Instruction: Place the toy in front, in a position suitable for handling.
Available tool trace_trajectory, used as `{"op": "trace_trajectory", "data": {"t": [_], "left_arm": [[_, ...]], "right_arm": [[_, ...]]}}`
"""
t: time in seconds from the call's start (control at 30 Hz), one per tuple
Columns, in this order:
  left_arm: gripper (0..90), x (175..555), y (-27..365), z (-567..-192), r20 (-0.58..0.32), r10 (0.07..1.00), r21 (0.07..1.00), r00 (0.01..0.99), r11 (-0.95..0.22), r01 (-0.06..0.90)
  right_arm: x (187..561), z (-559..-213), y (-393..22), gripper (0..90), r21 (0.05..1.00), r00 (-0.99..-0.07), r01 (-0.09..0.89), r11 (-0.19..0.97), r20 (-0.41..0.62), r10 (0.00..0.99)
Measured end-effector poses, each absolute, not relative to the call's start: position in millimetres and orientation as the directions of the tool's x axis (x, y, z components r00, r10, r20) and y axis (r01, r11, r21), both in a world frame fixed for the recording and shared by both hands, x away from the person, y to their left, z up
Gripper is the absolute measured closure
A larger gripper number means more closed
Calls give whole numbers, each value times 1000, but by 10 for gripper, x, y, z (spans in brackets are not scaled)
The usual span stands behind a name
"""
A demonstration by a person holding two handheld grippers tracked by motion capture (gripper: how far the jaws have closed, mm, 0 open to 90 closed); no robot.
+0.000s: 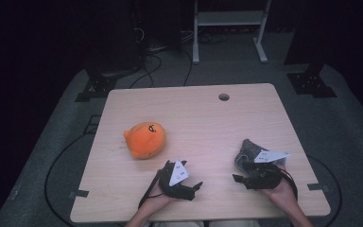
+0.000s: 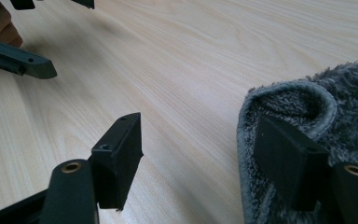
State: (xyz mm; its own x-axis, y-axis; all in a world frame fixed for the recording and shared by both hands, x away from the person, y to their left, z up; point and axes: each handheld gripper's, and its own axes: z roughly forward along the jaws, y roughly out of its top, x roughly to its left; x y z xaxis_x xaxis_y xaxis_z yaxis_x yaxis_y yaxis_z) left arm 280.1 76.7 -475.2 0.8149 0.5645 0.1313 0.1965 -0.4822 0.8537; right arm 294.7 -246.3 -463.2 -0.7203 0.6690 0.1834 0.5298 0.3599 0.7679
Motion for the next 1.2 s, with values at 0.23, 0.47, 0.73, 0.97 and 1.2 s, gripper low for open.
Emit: {"op": "trace_trajectory", "data": {"t": [0.23,0.47,0.73,0.97,1.2], "left_arm": [[101,2805,787,-4743,121,572,855,811,-475,207],[101,2806,853,-4551,130,583,880,802,-440,177],[97,2907,1071,-4181,141,620,916,772,-378,137],[86,3098,1352,-3887,161,663,921,731,-368,131],[76,3270,1662,-3813,163,718,914,677,-368,171]], "right_arm": [[2955,-4641,-2477,310,767,-717,537,350,197,668],[2933,-4613,-2471,310,773,-716,530,350,187,672],[2931,-4622,-2470,309,769,-711,537,347,191,676],[2939,-4634,-2467,308,767,-714,538,350,193,674],[2935,-4641,-2456,307,763,-712,542,353,193,675]]}}
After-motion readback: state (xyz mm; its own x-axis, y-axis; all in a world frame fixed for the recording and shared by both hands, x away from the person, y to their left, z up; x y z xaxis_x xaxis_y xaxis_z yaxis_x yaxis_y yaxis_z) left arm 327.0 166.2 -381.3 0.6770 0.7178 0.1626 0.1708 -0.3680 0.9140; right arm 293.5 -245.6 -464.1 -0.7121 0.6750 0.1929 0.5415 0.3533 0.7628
